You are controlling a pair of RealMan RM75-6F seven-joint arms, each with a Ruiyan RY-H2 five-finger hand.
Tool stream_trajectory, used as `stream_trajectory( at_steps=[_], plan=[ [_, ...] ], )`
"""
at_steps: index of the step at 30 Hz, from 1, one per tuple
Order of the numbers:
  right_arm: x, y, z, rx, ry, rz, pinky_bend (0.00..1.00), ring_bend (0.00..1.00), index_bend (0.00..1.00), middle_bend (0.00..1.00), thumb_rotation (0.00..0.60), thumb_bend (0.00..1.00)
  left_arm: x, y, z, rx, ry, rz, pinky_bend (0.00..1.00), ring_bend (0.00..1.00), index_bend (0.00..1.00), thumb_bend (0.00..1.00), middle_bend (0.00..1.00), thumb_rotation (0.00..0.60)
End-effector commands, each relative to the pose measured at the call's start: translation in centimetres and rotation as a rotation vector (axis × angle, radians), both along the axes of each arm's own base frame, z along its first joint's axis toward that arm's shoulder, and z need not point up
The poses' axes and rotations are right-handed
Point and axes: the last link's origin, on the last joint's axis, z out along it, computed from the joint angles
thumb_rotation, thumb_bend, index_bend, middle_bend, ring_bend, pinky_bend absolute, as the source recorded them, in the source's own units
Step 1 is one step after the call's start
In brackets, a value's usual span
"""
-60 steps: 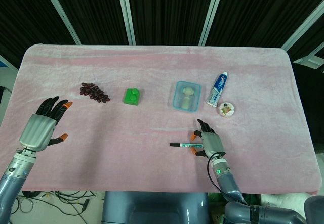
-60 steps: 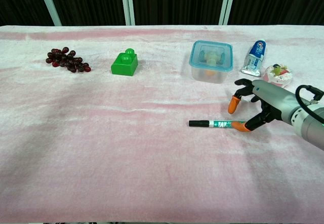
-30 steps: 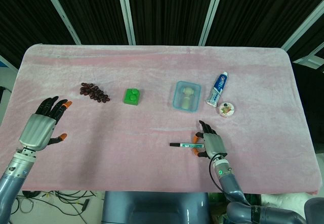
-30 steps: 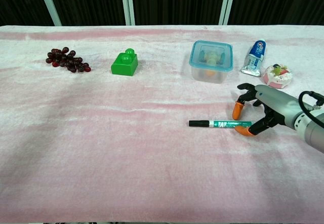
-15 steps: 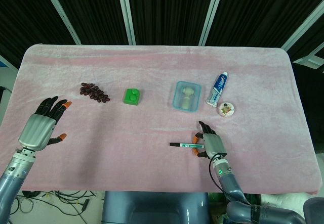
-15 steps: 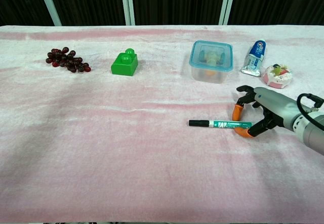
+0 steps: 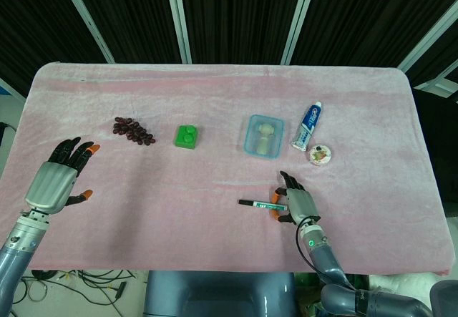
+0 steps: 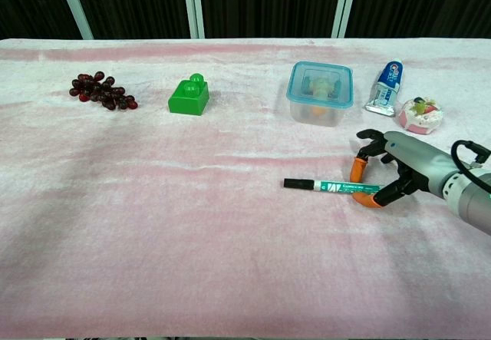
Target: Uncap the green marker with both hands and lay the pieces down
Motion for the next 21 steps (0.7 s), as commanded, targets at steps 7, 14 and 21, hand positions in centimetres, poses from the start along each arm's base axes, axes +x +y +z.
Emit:
stream_trajectory(
  at_steps=[7,14,21],
  plan=[
    [1.1,-0.1,1.8,0.048,-0.152,-0.005,0.15,0.02,0.73,0.0,0.6,0.34,0.0,-0.1,-1.7,-0.083,0.009,0.003,0.1,0.0,0.12,0.14,0.13,0.6],
    [2.4,-0.8,5.4,0.031,-0.248,0.029,0.15,0.02,0.75,0.0,0.6,0.34,1.5,0.4,-3.6,-0.15,-0.027,-0.043,0.09,0.0,0.13,0.14,0.13,0.6],
    [5.1,-2.5,9.4,0.032,-0.251,0.105,0.15,0.02,0.75,0.0,0.6,0.34,5.3,1.9,-6.8,-0.228,-0.133,-0.141,0.09,0.0,0.16,0.14,0.13,0.6]
  ],
)
